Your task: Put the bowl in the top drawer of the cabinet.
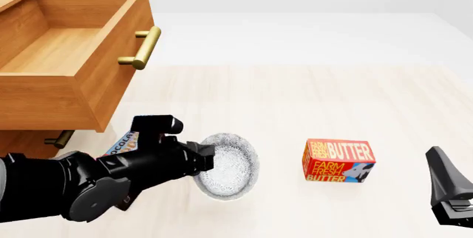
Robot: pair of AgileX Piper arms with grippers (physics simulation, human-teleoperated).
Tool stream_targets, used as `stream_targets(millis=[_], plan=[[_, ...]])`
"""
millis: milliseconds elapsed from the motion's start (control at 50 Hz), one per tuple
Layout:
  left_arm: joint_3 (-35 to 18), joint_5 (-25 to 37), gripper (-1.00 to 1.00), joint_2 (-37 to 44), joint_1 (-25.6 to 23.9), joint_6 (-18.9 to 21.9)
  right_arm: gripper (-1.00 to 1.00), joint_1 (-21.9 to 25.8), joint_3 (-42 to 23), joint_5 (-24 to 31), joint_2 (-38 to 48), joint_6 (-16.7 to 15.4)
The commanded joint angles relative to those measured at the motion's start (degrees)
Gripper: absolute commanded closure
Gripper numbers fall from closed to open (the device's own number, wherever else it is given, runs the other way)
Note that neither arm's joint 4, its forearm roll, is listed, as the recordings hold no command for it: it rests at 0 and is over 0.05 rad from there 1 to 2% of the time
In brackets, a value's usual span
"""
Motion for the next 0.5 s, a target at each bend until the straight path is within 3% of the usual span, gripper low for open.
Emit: stream_targets(millis=[20, 140, 200, 500], plan=[[-1.3, 2.64, 1.0, -3.07, -0.31, 5.57, -1.0, 0.01, 0.0, 0.0, 0.0, -0.01], [-1.77, 3.81, 1.0, -4.41, -0.48, 7.88, -1.0, 0.0, 0.0, 0.0, 0.0, 0.0], [-2.05, 4.77, 1.0, -5.75, 0.29, 11.19, -1.0, 0.01, 0.0, 0.0, 0.01, 0.01], [-2.93, 7.07, 1.0, -9.76, -0.51, 16.57, -1.0, 0.0, 0.0, 0.0, 0.01, -0.01]])
